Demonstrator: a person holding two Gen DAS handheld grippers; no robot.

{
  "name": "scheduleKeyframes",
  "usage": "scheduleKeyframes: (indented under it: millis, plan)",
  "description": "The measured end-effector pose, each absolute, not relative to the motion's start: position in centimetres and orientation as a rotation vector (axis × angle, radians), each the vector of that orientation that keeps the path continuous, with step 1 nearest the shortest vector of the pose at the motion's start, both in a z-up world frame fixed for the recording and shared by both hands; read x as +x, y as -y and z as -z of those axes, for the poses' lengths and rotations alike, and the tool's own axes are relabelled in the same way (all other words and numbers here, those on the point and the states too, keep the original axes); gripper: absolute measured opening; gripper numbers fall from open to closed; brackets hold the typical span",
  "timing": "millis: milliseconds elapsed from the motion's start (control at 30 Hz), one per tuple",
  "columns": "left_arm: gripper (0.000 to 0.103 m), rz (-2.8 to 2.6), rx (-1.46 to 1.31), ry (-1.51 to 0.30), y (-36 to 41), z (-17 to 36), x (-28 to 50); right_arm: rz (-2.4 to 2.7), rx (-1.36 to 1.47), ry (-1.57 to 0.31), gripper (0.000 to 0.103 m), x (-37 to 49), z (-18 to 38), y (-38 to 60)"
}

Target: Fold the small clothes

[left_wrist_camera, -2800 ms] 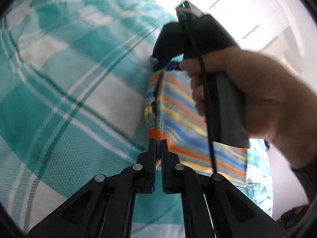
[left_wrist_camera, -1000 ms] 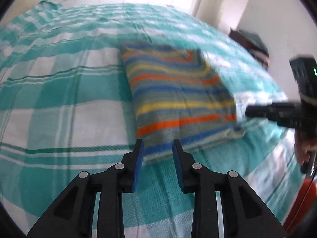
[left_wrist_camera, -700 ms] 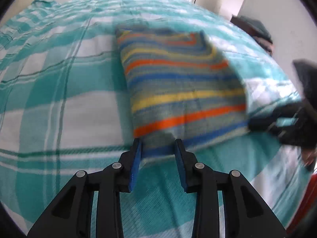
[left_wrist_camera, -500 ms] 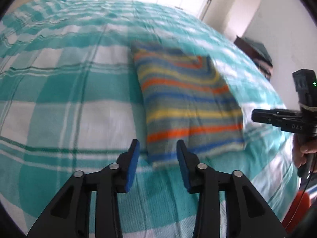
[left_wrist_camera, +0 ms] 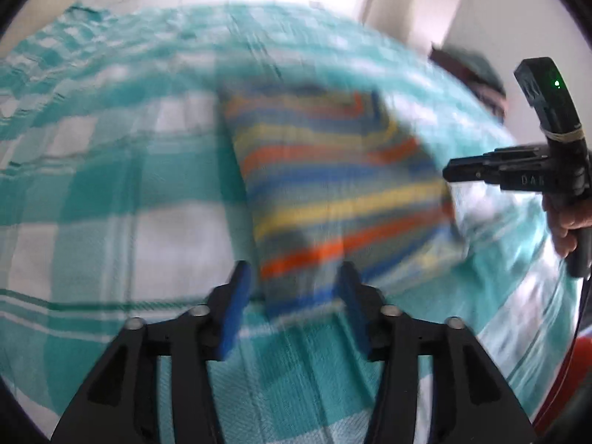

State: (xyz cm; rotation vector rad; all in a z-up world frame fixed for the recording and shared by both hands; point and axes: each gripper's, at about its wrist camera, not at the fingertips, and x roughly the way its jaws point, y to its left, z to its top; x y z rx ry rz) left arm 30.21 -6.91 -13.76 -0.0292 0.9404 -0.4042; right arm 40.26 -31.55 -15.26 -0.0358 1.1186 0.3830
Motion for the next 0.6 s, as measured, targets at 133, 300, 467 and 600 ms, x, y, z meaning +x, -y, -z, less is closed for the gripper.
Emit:
scheduleKeyframes:
  millis: [133,300,467,600]
  plan:
    - [0.064,0.395,-0.036,-0.940,8.0,13.6,31.7,-0.511,0.083,-0.970,0.019,42.6,11.9,30.7]
    - [0.064,0.346,0.129,-1.074,10.5,17.7,31.7,-0.412,-0.024,-1.161,0.017,45.4,19.7,28.7]
    - [0.073,0.296,0.100,-1.057,8.7,16.4,30.7,-0.280,0.118,-1.063,0.038,42.6,17.7,32.1]
    - [0.073,0.262,0.063,-1.072,7.7,16.2,31.2,-0.289,0.183,-1.014,0.056,40.1,15.9,33.0]
